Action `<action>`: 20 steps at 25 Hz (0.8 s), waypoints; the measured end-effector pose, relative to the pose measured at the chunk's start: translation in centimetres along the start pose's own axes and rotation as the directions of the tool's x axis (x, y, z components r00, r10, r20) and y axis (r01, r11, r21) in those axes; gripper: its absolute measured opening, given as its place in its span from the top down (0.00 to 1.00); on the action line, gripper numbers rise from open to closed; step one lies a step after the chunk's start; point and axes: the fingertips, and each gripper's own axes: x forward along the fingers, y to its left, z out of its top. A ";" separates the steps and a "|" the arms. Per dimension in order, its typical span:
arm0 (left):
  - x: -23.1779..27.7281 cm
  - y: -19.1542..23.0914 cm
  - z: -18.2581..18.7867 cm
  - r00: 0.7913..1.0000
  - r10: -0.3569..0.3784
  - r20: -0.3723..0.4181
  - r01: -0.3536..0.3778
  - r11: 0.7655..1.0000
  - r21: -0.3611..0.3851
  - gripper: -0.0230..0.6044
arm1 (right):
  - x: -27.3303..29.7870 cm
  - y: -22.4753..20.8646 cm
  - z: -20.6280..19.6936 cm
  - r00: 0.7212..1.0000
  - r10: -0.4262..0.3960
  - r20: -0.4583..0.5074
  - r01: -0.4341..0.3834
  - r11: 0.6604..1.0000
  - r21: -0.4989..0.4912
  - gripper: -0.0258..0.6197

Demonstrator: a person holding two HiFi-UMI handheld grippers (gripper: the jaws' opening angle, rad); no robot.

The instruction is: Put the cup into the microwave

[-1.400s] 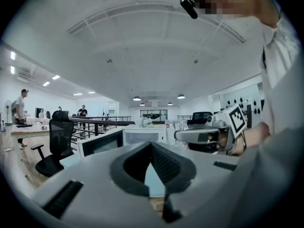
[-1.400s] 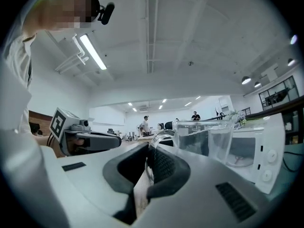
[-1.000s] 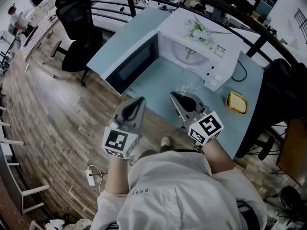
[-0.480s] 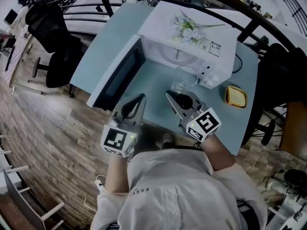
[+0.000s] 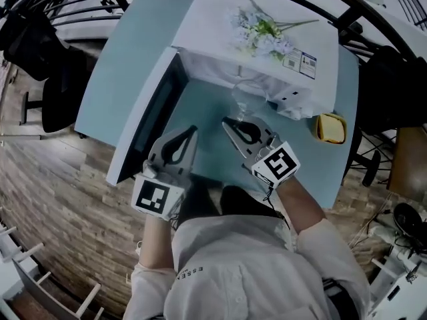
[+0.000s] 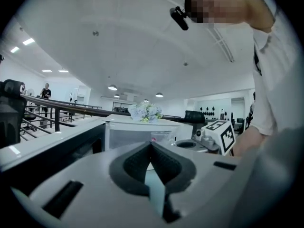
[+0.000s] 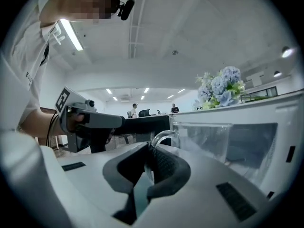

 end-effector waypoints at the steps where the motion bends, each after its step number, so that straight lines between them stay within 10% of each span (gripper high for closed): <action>1: 0.3 0.2 0.0 1.000 -0.002 0.003 0.002 1.000 -0.009 0.96 | 0.5 -0.5 -0.5 1.000 -0.002 -0.006 0.002 1.000 -0.001 0.93; 20: 5.8 3.2 -3.7 0.999 -0.016 -0.038 0.015 0.999 -0.031 0.96 | 7.2 -9.5 -4.8 0.997 -0.069 -0.018 0.069 0.998 -0.005 0.93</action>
